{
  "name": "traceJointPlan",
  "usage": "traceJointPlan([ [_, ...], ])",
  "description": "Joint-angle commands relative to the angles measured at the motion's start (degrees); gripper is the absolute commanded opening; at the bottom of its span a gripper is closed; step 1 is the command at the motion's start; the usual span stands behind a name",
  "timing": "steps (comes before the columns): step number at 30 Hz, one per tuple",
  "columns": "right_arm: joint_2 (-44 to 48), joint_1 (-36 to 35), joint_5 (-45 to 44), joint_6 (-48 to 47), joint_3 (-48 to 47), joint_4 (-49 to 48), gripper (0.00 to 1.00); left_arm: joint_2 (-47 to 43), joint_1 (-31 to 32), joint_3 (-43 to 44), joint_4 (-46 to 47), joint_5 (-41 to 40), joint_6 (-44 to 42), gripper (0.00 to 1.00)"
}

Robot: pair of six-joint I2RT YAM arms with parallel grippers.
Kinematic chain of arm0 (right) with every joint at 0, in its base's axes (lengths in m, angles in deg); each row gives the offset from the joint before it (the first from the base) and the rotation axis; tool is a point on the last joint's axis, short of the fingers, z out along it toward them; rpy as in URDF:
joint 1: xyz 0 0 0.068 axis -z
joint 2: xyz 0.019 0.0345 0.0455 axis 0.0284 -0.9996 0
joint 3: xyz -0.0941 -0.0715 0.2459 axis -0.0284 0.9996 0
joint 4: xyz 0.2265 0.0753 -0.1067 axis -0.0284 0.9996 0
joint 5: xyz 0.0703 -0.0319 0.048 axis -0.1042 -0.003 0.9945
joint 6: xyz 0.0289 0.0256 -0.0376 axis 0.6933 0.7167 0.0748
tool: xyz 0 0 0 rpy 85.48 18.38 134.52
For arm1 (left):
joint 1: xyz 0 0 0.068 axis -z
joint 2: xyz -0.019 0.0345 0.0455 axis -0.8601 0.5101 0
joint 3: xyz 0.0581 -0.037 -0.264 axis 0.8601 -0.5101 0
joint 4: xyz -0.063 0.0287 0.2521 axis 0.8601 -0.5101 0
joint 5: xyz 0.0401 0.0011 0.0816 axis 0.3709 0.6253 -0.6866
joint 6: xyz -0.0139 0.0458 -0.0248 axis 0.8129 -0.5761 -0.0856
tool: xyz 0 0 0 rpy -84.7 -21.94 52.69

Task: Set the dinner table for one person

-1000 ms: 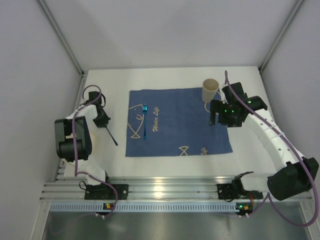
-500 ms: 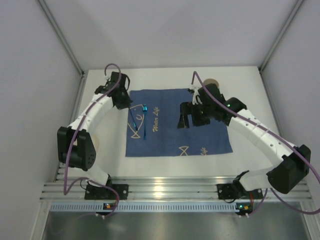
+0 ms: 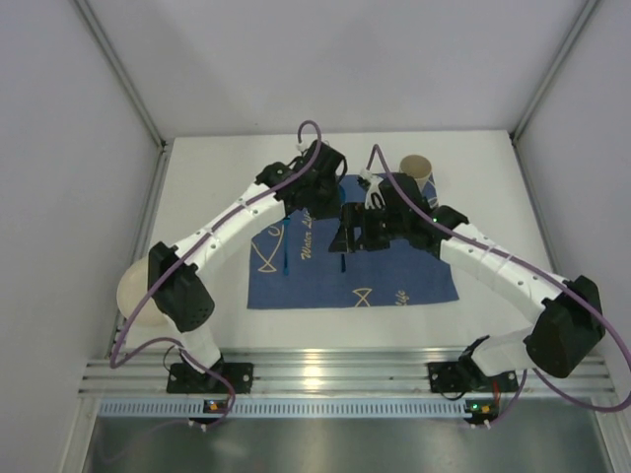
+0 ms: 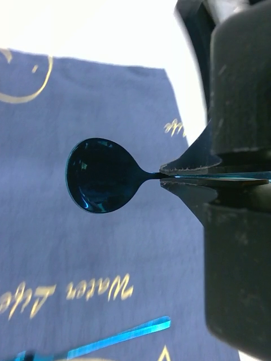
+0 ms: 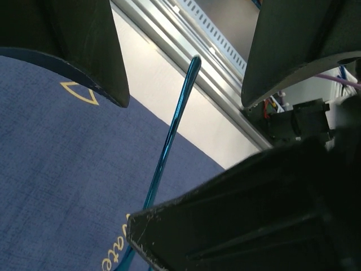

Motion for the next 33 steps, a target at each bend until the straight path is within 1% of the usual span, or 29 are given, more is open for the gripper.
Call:
traceJointPlan([
  [1,1.8,-1.3,0.9,2.9,2.5,-8.2,0.8,-0.2,1.5,4.6,-1.8,2.2,3.6,0.0],
  [3,1.7,-1.7,0.5,3.9,4.7,-10.3,0.77,-0.7,1.9,5.0,-1.4,3.5,4.9,0.0],
  [4,1.7,-1.9,0.3,4.4,5.9,-10.8,0.65,-0.9,2.2,4.9,-1.0,3.9,5.4,0.0],
  [6,1.9,-2.1,-0.7,4.7,6.9,-11.5,0.47,-2.0,2.2,4.9,-0.7,4.1,6.2,0.0],
  [7,2.1,-2.2,-1.4,5.1,7.6,-11.4,0.24,-2.4,2.3,4.9,-0.7,4.0,6.2,0.0],
  [8,2.4,-2.1,-3.2,5.0,7.7,-11.1,0.11,-3.1,2.2,4.8,-0.7,3.7,6.1,0.0],
  [9,3.4,-2.1,-4.2,4.9,8.1,-10.4,0.02,-3.4,2.2,4.6,-0.9,3.4,5.8,0.0],
  [10,4.0,-2.2,-5.2,4.9,8.7,-10.2,0.0,-4.0,2.2,3.9,-1.1,2.8,5.7,0.0],
  [15,8.0,-2.0,-10.6,5.1,11.3,-8.2,0.0,-5.9,2.2,-0.2,0.7,3.3,4.2,0.0],
  [16,8.4,-1.5,-11.2,5.0,12.1,-7.7,0.0,-6.1,2.2,-1.0,0.1,1.8,3.7,0.14],
  [17,8.9,-1.1,-12.0,4.9,12.7,-6.9,0.0,-6.2,2.1,-1.2,-0.2,1.1,2.8,0.25],
  [18,9.5,-0.3,-12.3,4.7,13.8,-6.5,0.0,-6.5,2.0,-1.9,-0.8,0.0,2.2,0.45],
  [21,10.0,1.9,-13.5,4.3,15.5,-4.7,0.0,-8.1,1.7,-4.4,-1.9,-4.4,0.0,0.67],
  [22,10.0,2.5,-14.0,4.3,15.9,-4.3,0.0,-9.2,1.7,-5.2,-2.4,-5.3,-0.5,0.72],
  [26,8.6,6.2,-15.4,3.2,17.8,-3.3,0.0,-12.8,-0.5,-9.3,-6.5,-10.0,-2.8,0.74],
  [28,7.4,8.7,-15.7,1.8,18.4,-3.1,0.0,-16.7,-4.0,-13.9,-7.0,-10.2,-3.1,0.74],
  [29,5.9,10.2,-15.8,1.1,18.5,-3.2,0.0,-18.1,-7.3,-15.8,-6.7,-9.7,-3.7,0.74],
  [30,4.9,10.9,-15.9,-0.3,18.3,-3.1,0.0,-21.5,-9.2,-19.8,-6.6,-9.1,-4.2,0.74],
  [32,3.1,12.2,-16.8,-1.5,17.8,-3.1,0.0,-24.7,-13.5,-23.6,-6.3,-8.0,-5.8,0.74],
  [33,1.1,13.3,-17.1,-2.8,17.0,-3.0,0.0,-27.5,-18.0,-27.0,-6.3,-6.8,-6.6,0.73],
])
